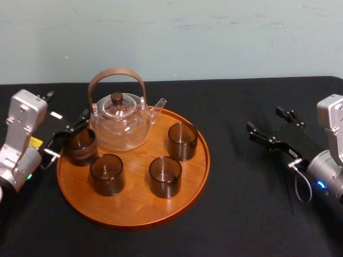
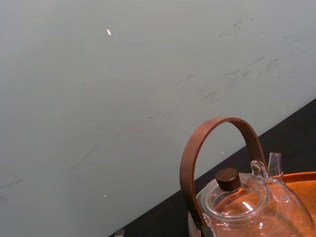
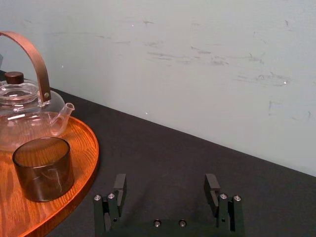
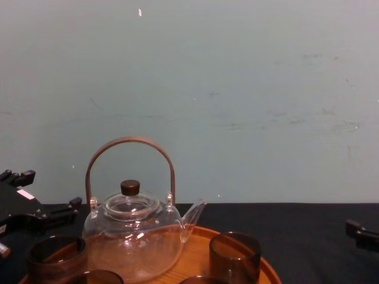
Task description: Pick up the glass from the table and place it on the tray.
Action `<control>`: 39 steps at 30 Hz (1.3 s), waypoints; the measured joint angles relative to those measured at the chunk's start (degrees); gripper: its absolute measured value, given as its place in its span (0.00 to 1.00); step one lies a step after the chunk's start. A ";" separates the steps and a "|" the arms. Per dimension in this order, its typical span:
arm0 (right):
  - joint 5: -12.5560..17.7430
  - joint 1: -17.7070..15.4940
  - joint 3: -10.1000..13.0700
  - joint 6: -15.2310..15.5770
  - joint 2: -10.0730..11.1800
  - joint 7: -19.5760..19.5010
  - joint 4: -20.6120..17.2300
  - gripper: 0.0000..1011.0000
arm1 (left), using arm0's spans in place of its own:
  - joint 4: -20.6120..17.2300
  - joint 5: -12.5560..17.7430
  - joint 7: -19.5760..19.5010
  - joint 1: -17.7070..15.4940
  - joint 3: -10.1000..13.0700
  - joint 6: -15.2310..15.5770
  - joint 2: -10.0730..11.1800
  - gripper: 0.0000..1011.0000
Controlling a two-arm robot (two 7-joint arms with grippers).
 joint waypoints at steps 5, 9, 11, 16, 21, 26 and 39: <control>0.02 -0.02 -0.02 0.02 0.02 0.00 -0.02 0.99 | 0.00 0.00 0.00 0.00 0.00 0.00 0.00 0.99; 0.04 -0.03 0.03 0.03 -0.04 -0.02 0.03 0.99 | 0.00 0.00 0.00 0.00 0.00 0.00 0.00 0.99; 0.19 -0.01 0.46 -0.29 -0.62 -0.10 0.70 0.99 | 0.00 0.00 0.00 0.00 0.00 0.00 0.00 0.99; 0.34 -0.25 1.11 -1.05 -1.37 -0.14 1.12 0.99 | 0.00 0.00 0.00 0.00 0.00 0.00 0.00 0.99; 0.74 -0.82 1.60 -1.07 -1.54 0.51 -0.02 0.99 | 0.00 0.00 0.00 0.00 0.00 0.00 0.00 0.99; 1.07 -1.01 1.84 -0.86 -1.59 0.87 -0.58 0.99 | 0.00 0.00 0.00 0.00 0.00 0.00 0.00 0.99; 1.95 -1.07 1.95 -0.28 -1.31 1.90 -1.37 0.99 | 0.00 0.00 0.00 0.00 0.00 0.00 0.00 0.99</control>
